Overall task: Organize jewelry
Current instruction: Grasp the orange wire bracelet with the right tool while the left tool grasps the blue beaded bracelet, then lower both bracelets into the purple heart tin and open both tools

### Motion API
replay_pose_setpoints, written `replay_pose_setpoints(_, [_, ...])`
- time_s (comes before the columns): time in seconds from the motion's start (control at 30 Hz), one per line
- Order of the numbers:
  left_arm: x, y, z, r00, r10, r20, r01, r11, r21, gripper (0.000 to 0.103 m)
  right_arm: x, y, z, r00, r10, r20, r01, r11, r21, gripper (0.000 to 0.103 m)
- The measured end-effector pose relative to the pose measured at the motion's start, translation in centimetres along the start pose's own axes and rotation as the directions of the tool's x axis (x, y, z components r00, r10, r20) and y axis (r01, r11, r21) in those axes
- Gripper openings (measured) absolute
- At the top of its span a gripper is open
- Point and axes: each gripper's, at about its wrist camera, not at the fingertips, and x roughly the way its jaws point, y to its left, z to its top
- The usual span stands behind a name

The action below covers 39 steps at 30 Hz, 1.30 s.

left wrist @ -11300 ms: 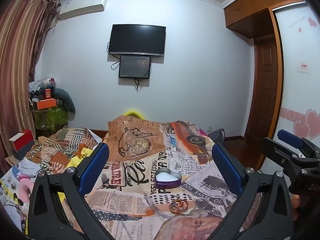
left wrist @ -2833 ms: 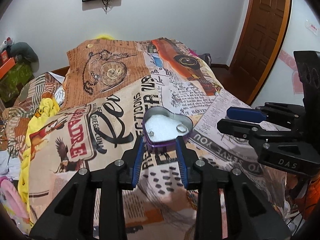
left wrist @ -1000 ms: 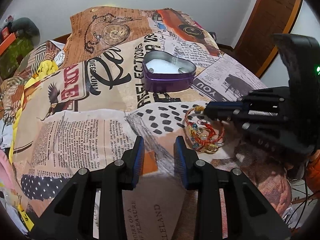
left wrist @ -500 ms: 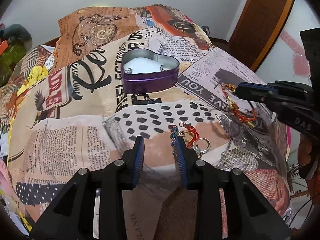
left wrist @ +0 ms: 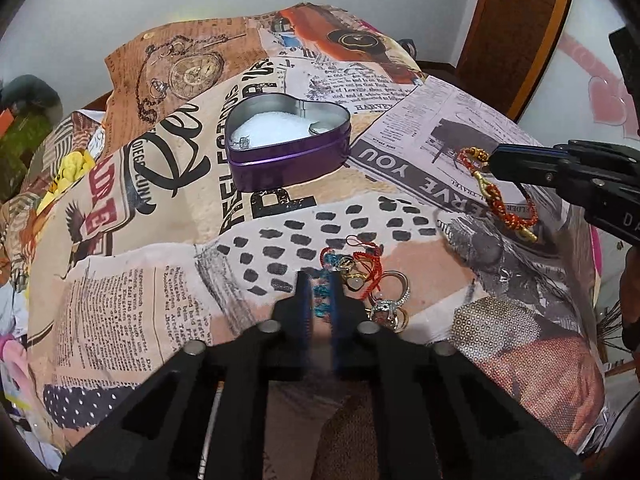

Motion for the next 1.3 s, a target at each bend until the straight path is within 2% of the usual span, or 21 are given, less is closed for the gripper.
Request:
replay_pose_setpoints(0.2, [-1.7, 1.0, 0.3, 0.999, -0.036, 0.039, 0.038, 0.998, -0.051, 0.006, -0.8, 0.2, 0.6, 1.000, -0.009, 0.026, 0.009, 1.000, 0.004, 0.005])
replay_pose_setpoints(0.4, [-4.5, 1.1, 1.1, 0.994, -0.038, 0.106, 0.044, 0.998, -0.047, 0.006, -1.7, 0.7, 1.4, 0.998, -0.017, 0.064, 0.017, 1.000, 0.001, 0.005])
replay_pose_setpoints(0.77, [-8.9, 1.5, 3.3, 0.972, -0.032, 0.234, 0.039, 0.999, -0.028, 0.006, -2.2, 1.2, 2.9, 0.994, -0.026, 0.110, 0.026, 1.000, 0.004, 0.005])
replay_pose_setpoints(1.3, [-9.8, 1.7, 7.0, 0.943, -0.022, 0.331, 0.022, 1.000, 0.005, 0.006, -1.0, 1.2, 5.9, 0.988, -0.026, 0.151, 0.024, 1.000, 0.019, 0.005])
